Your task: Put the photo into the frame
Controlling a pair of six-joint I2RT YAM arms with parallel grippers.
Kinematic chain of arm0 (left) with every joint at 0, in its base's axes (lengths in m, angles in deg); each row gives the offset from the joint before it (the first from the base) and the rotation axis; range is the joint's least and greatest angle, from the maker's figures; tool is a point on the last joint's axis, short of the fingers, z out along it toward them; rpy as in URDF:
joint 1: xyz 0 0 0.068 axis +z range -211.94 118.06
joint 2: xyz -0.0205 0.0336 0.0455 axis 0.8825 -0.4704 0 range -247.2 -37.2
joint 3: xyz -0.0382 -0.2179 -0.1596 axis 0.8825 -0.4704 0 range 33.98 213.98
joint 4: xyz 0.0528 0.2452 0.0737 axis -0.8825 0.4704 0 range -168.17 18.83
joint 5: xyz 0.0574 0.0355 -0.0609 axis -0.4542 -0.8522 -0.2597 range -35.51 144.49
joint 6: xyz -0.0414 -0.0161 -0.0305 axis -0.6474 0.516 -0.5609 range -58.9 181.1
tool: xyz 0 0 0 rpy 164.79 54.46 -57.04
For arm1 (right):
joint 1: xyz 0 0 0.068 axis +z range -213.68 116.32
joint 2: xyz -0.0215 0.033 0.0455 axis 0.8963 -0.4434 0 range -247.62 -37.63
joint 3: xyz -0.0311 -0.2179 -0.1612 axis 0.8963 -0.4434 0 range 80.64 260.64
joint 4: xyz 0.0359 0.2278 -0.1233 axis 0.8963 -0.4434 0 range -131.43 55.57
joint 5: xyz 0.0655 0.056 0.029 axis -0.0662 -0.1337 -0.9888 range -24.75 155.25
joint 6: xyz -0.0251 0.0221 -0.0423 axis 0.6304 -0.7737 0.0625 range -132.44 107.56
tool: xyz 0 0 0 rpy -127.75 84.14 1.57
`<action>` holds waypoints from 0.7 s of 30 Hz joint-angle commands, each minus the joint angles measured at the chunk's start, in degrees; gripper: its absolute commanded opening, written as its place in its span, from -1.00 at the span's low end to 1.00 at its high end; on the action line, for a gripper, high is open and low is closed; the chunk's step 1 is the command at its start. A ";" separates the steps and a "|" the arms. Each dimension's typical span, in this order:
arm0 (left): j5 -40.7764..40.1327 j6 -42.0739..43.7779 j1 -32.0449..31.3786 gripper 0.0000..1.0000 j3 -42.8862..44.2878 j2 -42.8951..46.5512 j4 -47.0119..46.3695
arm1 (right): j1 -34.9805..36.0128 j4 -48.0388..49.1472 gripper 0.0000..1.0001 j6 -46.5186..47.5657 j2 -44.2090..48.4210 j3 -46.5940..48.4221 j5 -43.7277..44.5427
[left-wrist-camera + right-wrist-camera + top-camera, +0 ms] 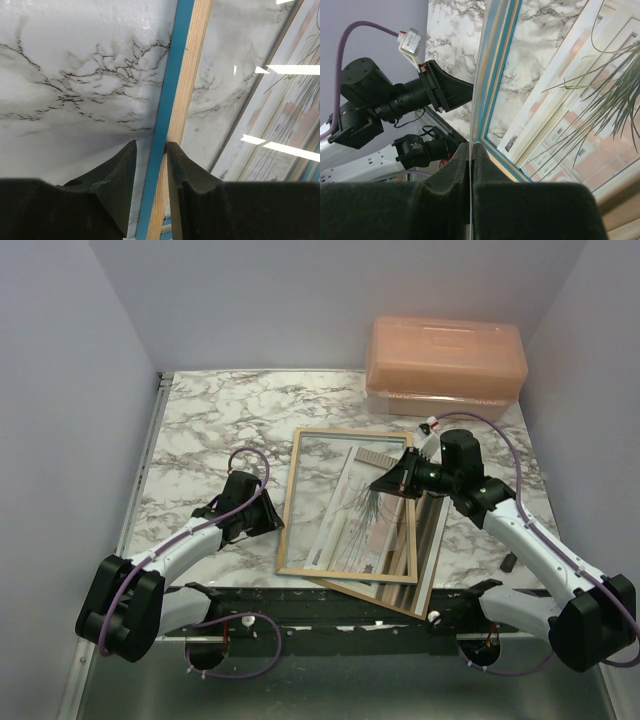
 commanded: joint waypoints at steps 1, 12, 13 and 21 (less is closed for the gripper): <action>-2.38 1.79 -0.29 -0.38 0.21 -1.39 2.73 | 0.01 3.69 -0.99 1.34 2.59 0.61 1.89; -2.21 1.83 -0.38 -0.38 0.32 -1.78 2.57 | 0.01 5.84 -0.99 1.51 2.39 -0.79 1.51; -2.21 1.79 -0.38 -0.38 0.33 -1.69 2.69 | 0.05 6.40 -0.99 1.37 2.01 -1.01 1.11; -2.25 1.87 -0.42 -0.38 0.31 -1.62 2.83 | 0.05 9.36 -0.99 1.40 0.68 -1.69 -1.58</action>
